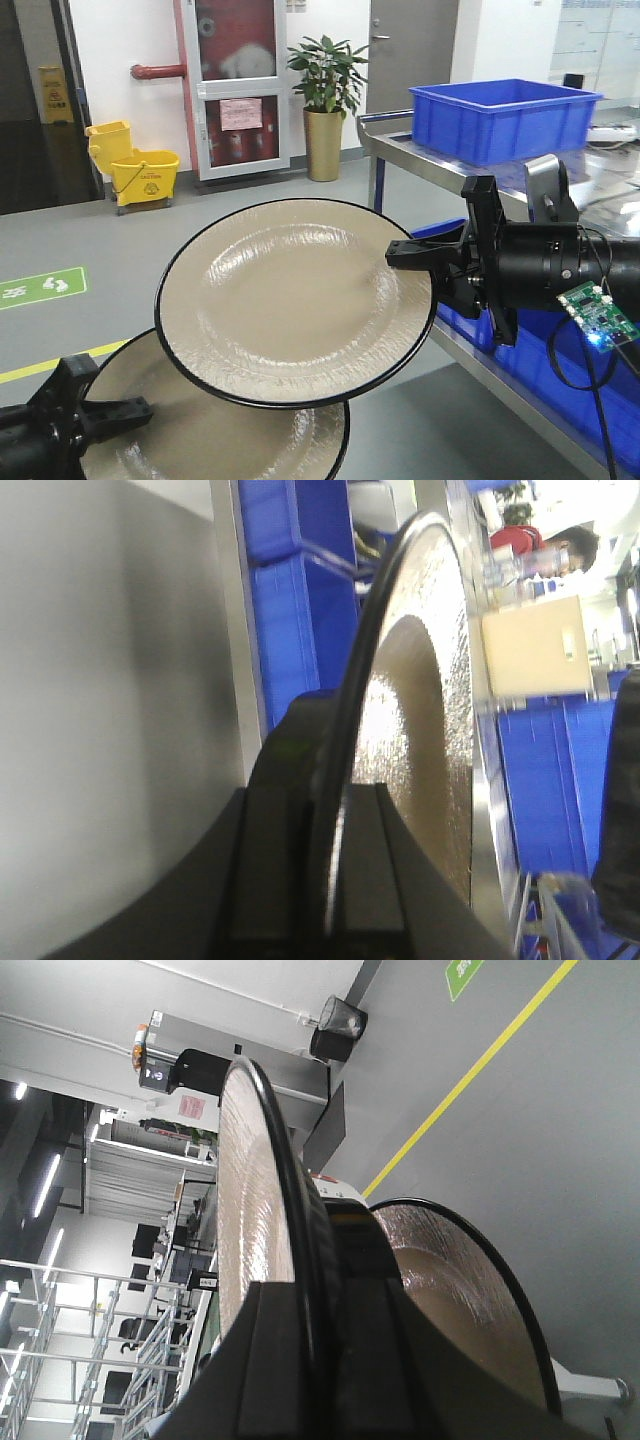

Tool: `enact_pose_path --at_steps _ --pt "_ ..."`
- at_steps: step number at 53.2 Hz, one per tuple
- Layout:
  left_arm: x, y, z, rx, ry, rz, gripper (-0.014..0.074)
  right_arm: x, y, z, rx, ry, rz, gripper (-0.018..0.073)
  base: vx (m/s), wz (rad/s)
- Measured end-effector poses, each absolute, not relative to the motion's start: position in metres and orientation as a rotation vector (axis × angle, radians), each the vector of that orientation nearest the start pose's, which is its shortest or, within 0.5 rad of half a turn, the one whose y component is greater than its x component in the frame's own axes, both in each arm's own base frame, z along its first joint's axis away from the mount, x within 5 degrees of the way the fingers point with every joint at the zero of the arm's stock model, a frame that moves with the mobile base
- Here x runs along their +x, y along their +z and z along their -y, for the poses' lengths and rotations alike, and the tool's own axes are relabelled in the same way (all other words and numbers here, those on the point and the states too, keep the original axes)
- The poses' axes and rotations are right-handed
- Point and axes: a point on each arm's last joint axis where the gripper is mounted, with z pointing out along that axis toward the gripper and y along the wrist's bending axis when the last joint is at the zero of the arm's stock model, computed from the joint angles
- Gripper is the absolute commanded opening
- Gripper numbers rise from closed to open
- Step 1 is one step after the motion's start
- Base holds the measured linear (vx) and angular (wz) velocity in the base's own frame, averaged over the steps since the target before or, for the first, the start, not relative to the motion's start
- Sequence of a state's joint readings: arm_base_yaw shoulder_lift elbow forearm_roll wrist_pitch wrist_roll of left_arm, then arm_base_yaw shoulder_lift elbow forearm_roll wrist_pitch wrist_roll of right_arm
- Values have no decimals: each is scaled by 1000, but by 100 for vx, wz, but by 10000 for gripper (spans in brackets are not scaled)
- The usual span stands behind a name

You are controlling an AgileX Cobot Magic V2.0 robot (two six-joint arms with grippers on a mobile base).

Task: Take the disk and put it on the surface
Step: 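Turn the base away from the conveyor while holding both plates, then drive to the steel table beside the cream bin holding both plates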

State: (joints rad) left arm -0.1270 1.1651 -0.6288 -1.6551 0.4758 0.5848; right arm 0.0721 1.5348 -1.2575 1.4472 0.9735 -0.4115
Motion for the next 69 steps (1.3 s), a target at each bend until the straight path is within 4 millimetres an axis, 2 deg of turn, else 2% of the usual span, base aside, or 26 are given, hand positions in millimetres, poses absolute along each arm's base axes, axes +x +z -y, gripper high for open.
enact_pose_path --at_steps 40,69 --pt "227 277 71 -677 -1213 -2041 1 321 362 -98 192 1570 -2103 -8 43 6" --pt "227 277 70 -681 -1208 -2040 1 321 362 -98 198 1564 -2101 -8 41 -62"
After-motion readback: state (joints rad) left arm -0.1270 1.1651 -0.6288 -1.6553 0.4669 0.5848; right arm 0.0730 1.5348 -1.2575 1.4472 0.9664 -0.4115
